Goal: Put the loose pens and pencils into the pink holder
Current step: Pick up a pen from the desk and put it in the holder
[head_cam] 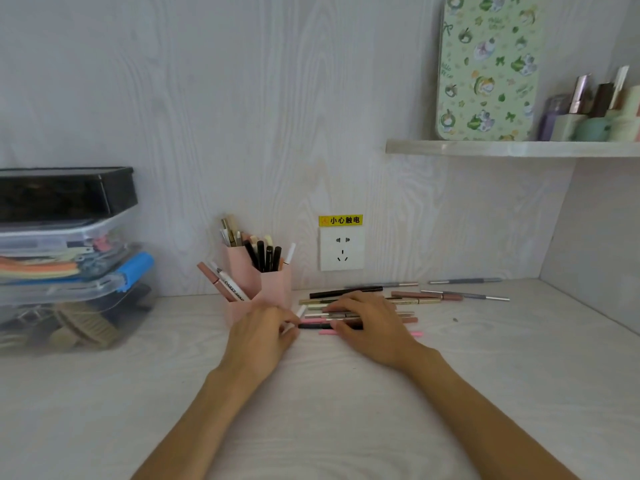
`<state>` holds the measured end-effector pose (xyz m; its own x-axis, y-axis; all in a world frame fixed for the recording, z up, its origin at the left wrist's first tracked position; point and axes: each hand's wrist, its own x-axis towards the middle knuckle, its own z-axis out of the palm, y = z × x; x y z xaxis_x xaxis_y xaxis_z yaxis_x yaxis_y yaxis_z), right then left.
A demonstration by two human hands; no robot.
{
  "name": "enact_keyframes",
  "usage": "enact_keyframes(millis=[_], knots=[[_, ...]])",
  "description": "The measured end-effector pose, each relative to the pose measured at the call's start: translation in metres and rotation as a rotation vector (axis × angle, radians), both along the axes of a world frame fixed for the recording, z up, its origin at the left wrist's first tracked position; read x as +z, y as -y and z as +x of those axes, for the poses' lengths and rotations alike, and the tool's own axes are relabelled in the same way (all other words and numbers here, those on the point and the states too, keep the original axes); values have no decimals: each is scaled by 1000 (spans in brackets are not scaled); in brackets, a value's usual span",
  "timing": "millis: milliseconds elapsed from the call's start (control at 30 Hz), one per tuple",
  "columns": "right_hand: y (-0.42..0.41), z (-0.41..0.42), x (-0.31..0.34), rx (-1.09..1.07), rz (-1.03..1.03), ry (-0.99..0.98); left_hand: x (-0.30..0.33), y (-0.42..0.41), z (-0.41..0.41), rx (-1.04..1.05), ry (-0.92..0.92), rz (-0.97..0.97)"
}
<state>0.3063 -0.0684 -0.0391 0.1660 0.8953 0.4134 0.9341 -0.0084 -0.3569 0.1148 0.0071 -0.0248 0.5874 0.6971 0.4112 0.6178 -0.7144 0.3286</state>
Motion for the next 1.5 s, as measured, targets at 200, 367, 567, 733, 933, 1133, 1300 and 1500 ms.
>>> enact_keyframes(millis=[200, 367, 567, 733, 933, 1133, 1300, 1500], knots=[[2, 6, 7, 22, 29, 3, 4, 1, -2, 26, 12, -77], [2, 10, 5, -29, 61, 93, 14, 1, -23, 121, -132, -372], [1, 10, 5, -38, 76, 52, 27, 4, -37, 215, -110, -221], [1, 8, 5, -37, 69, 43, 43, 9, -33, 35, 503, -64], [2, 8, 6, -33, 86, 36, 96, 8, -28, -96, 971, 127], [4, 10, 4, -21, 87, 17, 110, -6, 0, -29, 597, 399], [3, 10, 4, -6, 82, -4, 79, -21, 7, 77, 333, 380], [3, 8, 5, 47, 79, -2, 84, -23, 3, 71, 326, 283]])
